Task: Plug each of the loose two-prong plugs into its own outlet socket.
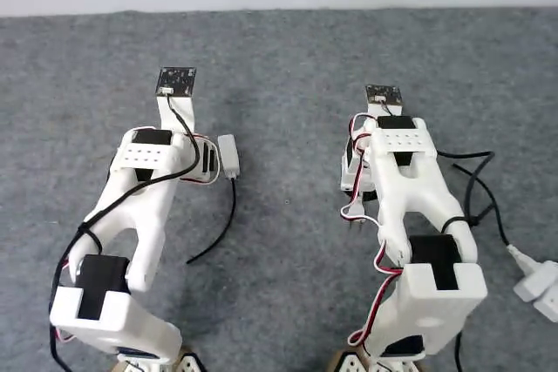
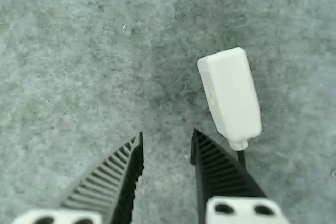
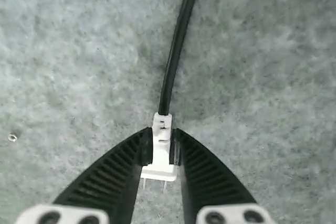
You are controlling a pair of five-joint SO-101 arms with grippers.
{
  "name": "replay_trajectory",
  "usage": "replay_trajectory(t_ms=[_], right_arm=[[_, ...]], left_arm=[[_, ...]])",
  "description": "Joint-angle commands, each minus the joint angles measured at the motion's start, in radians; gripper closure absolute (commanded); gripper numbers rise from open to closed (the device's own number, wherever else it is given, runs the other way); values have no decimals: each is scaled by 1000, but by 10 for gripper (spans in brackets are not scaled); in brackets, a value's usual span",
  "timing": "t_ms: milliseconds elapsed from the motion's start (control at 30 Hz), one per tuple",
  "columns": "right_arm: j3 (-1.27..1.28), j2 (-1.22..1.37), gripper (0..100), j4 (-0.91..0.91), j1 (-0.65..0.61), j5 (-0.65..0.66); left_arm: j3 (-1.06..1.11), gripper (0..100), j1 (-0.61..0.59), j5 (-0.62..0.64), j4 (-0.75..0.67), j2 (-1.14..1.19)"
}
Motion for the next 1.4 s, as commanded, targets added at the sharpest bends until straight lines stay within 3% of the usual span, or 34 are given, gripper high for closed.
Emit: replay_trajectory(t_ms=[0,700,867,1033,1367], right_arm=[[-26,-10,940,5,5,-12],[-144,159,938,12,8,-3],[-144,160,884,27,4,20],[-144,160,996,27,7,20],[-146,58,991,136,4,15]], left_arm=[[-28,855,-5,-9,-23,-20],[-28,855,-5,-41,-25,-14],[-28,855,-5,-41,-25,-12],[-28,855,-3,-41,-25,-11],[-15,855,26,-41,-23,-11]])
